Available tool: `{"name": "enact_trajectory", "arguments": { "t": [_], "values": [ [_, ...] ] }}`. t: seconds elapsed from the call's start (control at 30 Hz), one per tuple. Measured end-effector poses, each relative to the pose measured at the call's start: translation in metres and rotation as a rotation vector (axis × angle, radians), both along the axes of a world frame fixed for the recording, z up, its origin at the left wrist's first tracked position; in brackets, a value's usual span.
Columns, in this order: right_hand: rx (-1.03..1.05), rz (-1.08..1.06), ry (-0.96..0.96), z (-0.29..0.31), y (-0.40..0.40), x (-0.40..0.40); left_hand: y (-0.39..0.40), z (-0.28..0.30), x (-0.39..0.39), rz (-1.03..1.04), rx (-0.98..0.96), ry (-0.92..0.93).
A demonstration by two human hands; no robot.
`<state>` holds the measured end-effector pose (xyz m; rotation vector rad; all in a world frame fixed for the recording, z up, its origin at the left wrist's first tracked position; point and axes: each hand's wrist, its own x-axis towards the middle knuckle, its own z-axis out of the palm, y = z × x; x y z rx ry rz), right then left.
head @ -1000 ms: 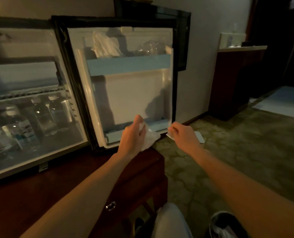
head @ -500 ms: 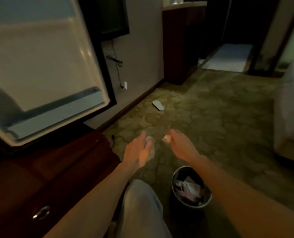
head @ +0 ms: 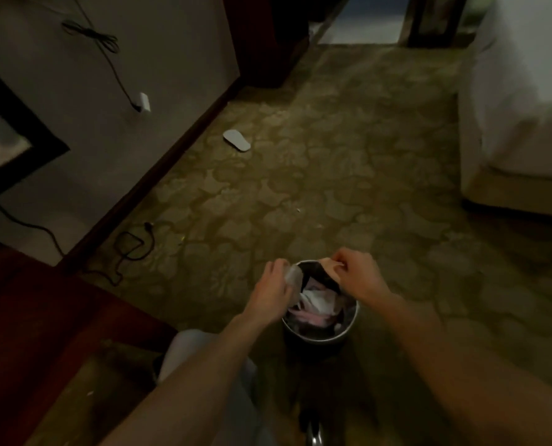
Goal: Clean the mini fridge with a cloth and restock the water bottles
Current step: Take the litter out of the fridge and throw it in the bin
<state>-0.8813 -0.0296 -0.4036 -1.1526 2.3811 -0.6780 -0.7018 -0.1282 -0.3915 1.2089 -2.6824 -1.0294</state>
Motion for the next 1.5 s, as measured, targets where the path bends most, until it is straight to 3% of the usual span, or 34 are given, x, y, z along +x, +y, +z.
{"name": "enact_trajectory", "arguments": {
  "t": [0.47,0.67,0.83,1.0,1.27,1.5],
  "values": [
    [0.076,-0.023,-0.13,-0.093,-0.016,-0.014,-0.024,-0.108,-0.05,0.036,0.316,-0.085],
    [0.116,-0.019,-0.097,-0.093,-0.025,-0.01,-0.033,-0.111,-0.03,0.018,0.207,-0.028],
    [0.079,0.051,-0.059,-0.061,-0.04,0.006,-0.041,-0.076,-0.008,0.029,0.14,-0.045],
    [0.042,0.17,0.088,-0.01,-0.053,0.034,-0.038,-0.013,0.02,0.061,-0.089,-0.066],
    [-0.16,0.39,0.313,0.1,-0.066,0.104,-0.018,0.095,0.1,0.151,-0.479,-0.051],
    [-0.405,0.529,0.407,0.201,-0.084,0.182,-0.003,0.197,0.188,0.284,-0.65,-0.048]
  ]
}}
